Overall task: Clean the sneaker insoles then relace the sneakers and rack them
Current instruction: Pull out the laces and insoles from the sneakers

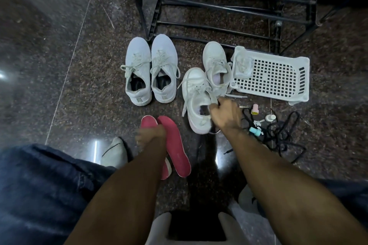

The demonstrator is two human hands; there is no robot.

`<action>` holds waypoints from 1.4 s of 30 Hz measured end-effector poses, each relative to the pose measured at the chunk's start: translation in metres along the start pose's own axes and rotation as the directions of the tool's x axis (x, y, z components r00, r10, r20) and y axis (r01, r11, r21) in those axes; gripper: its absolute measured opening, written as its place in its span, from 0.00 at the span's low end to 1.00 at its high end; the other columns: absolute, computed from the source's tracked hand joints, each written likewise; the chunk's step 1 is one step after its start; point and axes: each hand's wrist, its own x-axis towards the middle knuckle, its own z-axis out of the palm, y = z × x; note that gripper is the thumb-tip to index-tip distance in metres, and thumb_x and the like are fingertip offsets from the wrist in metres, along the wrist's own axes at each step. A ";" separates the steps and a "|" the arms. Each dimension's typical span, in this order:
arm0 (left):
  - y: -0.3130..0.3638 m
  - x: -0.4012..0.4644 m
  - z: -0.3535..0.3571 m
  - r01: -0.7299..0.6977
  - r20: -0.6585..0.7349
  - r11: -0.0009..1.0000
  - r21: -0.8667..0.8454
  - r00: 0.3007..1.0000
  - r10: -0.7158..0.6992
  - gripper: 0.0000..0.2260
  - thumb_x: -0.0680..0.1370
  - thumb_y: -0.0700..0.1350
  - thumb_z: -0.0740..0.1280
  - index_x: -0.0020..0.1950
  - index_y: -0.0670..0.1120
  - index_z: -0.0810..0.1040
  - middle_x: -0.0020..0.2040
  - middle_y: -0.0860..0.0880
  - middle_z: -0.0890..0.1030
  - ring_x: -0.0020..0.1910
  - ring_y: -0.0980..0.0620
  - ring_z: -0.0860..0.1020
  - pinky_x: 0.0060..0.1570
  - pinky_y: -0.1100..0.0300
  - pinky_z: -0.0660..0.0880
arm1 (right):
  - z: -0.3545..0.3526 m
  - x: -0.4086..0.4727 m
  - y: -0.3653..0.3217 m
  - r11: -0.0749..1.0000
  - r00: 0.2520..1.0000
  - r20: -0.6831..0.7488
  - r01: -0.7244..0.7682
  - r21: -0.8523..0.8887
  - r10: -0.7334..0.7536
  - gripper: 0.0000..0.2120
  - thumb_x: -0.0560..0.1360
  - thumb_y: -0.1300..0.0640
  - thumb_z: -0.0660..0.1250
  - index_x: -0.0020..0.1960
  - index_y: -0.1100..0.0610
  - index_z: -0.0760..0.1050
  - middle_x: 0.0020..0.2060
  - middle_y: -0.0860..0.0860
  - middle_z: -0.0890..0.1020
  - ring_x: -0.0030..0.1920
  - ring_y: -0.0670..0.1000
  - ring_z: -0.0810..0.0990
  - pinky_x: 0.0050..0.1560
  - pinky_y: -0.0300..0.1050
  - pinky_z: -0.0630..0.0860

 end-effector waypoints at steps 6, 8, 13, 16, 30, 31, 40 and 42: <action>0.054 -0.033 -0.016 -0.764 0.037 0.600 0.239 0.625 0.780 0.27 0.70 0.42 0.67 0.69 0.44 0.69 0.69 0.44 0.69 0.68 0.43 0.67 0.63 0.44 0.68 | -0.001 0.039 -0.057 0.995 0.994 -0.105 0.013 0.098 -0.003 0.14 0.79 0.54 0.58 0.56 0.61 0.77 0.50 0.62 0.82 0.51 0.63 0.80 0.45 0.47 0.71; 0.067 -0.027 -0.011 -0.795 0.128 0.513 0.324 0.574 0.809 0.26 0.72 0.42 0.65 0.70 0.45 0.69 0.69 0.45 0.69 0.70 0.44 0.65 0.66 0.44 0.65 | -0.008 0.053 -0.073 0.992 0.993 -0.118 0.018 0.122 -0.004 0.15 0.80 0.55 0.57 0.63 0.60 0.72 0.53 0.62 0.80 0.56 0.64 0.77 0.48 0.49 0.71; 0.079 -0.005 -0.003 -0.786 0.365 0.418 0.456 0.594 0.717 0.26 0.77 0.50 0.64 0.74 0.48 0.63 0.73 0.48 0.65 0.74 0.46 0.59 0.68 0.44 0.60 | -0.006 0.061 -0.082 0.969 0.970 0.089 0.232 -0.089 -0.224 0.26 0.78 0.61 0.59 0.75 0.52 0.62 0.66 0.58 0.74 0.63 0.61 0.74 0.55 0.52 0.72; 0.075 0.001 0.000 -0.786 0.400 0.367 0.497 0.583 0.707 0.28 0.77 0.50 0.63 0.76 0.51 0.58 0.76 0.50 0.61 0.76 0.45 0.53 0.70 0.41 0.55 | 0.010 0.057 -0.068 0.901 0.894 0.315 0.388 -0.194 -0.317 0.28 0.78 0.59 0.61 0.77 0.51 0.58 0.75 0.52 0.61 0.69 0.59 0.69 0.60 0.53 0.72; 0.106 0.007 -0.004 -0.744 0.456 0.237 0.625 0.594 0.663 0.15 0.75 0.46 0.65 0.62 0.50 0.74 0.61 0.45 0.77 0.65 0.44 0.71 0.69 0.44 0.59 | 0.015 0.050 -0.054 0.907 0.931 0.205 0.348 -0.238 -0.304 0.20 0.79 0.56 0.60 0.70 0.56 0.68 0.70 0.52 0.65 0.62 0.59 0.75 0.56 0.54 0.77; 0.105 0.007 -0.004 -0.763 0.494 0.212 0.610 0.576 0.651 0.13 0.75 0.47 0.66 0.60 0.51 0.75 0.59 0.45 0.79 0.62 0.44 0.74 0.68 0.46 0.61 | 0.017 0.043 -0.047 0.917 0.939 0.146 0.338 -0.211 -0.312 0.17 0.79 0.56 0.60 0.67 0.55 0.71 0.67 0.52 0.69 0.59 0.58 0.77 0.54 0.53 0.77; 0.057 -0.019 0.006 -0.768 0.570 0.640 -0.042 0.507 0.646 0.11 0.67 0.32 0.63 0.42 0.46 0.78 0.38 0.49 0.79 0.41 0.48 0.78 0.48 0.54 0.76 | 0.048 -0.001 0.003 0.979 0.950 0.290 0.061 0.196 -0.117 0.12 0.78 0.51 0.65 0.58 0.54 0.80 0.55 0.55 0.83 0.55 0.56 0.80 0.57 0.47 0.75; 0.045 -0.025 0.005 -0.780 0.567 0.622 -0.061 0.486 0.665 0.14 0.66 0.27 0.60 0.41 0.43 0.79 0.42 0.46 0.81 0.46 0.45 0.80 0.50 0.56 0.76 | 0.048 -0.005 0.005 0.975 0.955 0.283 0.028 0.223 -0.092 0.13 0.79 0.51 0.64 0.59 0.55 0.80 0.54 0.56 0.83 0.54 0.57 0.80 0.53 0.44 0.73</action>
